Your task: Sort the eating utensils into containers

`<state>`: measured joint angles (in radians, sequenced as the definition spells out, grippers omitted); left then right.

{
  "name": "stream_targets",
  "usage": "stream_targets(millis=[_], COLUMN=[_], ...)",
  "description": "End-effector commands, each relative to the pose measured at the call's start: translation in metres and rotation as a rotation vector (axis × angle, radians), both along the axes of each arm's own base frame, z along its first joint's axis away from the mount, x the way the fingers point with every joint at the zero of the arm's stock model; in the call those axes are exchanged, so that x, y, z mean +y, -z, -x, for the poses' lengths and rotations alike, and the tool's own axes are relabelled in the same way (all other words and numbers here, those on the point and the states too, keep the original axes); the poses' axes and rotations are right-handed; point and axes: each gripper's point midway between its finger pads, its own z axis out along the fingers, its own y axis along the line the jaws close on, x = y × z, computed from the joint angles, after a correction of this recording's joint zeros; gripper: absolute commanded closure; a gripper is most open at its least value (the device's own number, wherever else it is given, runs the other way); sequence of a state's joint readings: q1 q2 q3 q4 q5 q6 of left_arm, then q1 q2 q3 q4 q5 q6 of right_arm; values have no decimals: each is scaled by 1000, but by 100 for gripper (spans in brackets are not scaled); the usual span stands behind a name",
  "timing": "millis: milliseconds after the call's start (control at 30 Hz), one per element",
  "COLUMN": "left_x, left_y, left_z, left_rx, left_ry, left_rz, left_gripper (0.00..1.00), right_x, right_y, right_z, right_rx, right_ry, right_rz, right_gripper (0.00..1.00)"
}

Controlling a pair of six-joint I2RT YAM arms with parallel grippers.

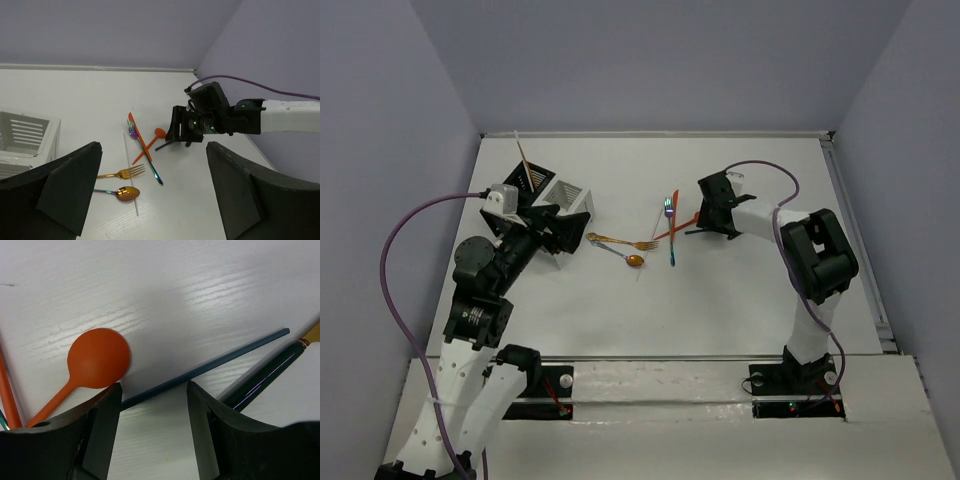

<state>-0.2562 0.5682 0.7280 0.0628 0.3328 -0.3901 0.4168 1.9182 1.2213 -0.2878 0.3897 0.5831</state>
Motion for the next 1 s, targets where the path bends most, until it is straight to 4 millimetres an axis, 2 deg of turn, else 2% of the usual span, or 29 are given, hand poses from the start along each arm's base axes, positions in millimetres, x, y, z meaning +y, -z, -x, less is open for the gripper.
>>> stream_targets(millis=[0, 200, 333, 500, 633, 700, 733, 767, 867, 967], left_x=[-4, -5, -6, -5, -6, -7, -7, -7, -9, -12], left_y=[-22, -19, -18, -17, -13, -12, -11, -10, -7, -2], left_z=[5, 4, 3, 2, -1, -2, -3, -4, -6, -8], left_rx=[-77, -70, -66, -61, -48, -42, -39, -36, -24, -5], left_ry=[27, 33, 35, 32, 33, 33, 33, 33, 41, 56], left_rz=[12, 13, 11, 11, 7, 6, 5, 4, 3, 5], left_gripper=[2, 2, 2, 2, 2, 2, 2, 2, 2, 3], right_x=[-4, -5, -7, -9, -7, -8, -8, -9, -9, -11], right_y=[7, 10, 1, 4, 9, 11, 12, 12, 2, -15], right_z=[-3, 11, 16, 21, 24, 26, 27, 28, 26, 22], right_rx=[18, 27, 12, 15, 26, 33, 39, 40, 9, -26], right_ry=[19, -22, -49, -49, -55, -59, -60, -59, -65, -91], right_rz=[13, 5, 8, 10, -6, 0, 3, 5, 2, 19], right_gripper=[41, 59, 70, 74, 66, 72, 80, 83, 92, 93])
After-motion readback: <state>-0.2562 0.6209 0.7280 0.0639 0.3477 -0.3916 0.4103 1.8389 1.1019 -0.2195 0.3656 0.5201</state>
